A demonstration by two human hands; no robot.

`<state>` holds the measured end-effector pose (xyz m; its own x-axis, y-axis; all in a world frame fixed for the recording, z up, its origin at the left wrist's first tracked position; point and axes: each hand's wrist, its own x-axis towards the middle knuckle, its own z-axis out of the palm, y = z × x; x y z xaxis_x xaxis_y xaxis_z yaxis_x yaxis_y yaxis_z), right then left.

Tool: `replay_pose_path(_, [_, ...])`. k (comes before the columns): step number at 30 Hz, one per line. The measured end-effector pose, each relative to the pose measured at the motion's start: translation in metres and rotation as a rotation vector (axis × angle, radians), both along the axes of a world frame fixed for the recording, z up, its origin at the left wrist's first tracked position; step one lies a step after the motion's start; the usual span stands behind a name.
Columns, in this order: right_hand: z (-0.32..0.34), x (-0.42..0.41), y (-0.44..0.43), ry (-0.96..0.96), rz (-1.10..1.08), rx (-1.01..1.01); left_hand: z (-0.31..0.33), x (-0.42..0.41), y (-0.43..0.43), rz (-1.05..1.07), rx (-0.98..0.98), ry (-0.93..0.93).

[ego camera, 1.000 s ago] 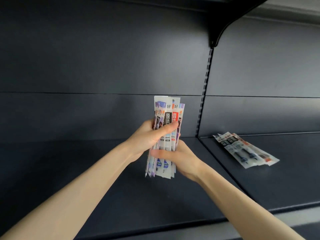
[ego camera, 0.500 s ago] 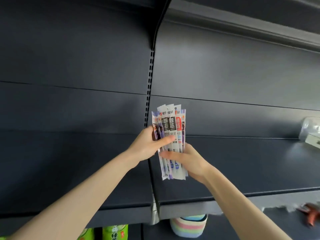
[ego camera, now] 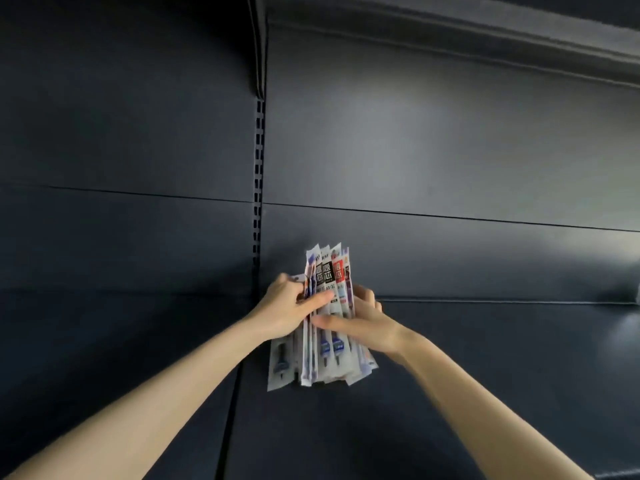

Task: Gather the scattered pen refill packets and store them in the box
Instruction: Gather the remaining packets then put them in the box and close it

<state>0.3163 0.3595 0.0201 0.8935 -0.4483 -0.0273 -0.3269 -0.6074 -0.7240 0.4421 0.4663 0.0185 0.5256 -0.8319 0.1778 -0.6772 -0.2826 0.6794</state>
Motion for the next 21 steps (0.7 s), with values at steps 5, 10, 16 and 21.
replay_pose_path(5, [-0.013,0.004,-0.025,0.158,0.031,-0.084,-0.022,-0.001,-0.012,0.199,0.264,-0.108])
replay_pose_path(10, [-0.035,0.018,-0.046,0.088,0.064,-0.11,-0.034,-0.005,-0.013,0.357,0.103,0.11])
replay_pose_path(16, [-0.045,0.018,-0.052,-0.036,0.137,0.101,-0.026,-0.028,-0.022,0.47,-0.054,0.323])
replay_pose_path(21, [-0.047,0.01,-0.05,-0.082,0.196,0.23,-0.021,-0.036,-0.033,0.475,-0.21,0.623])
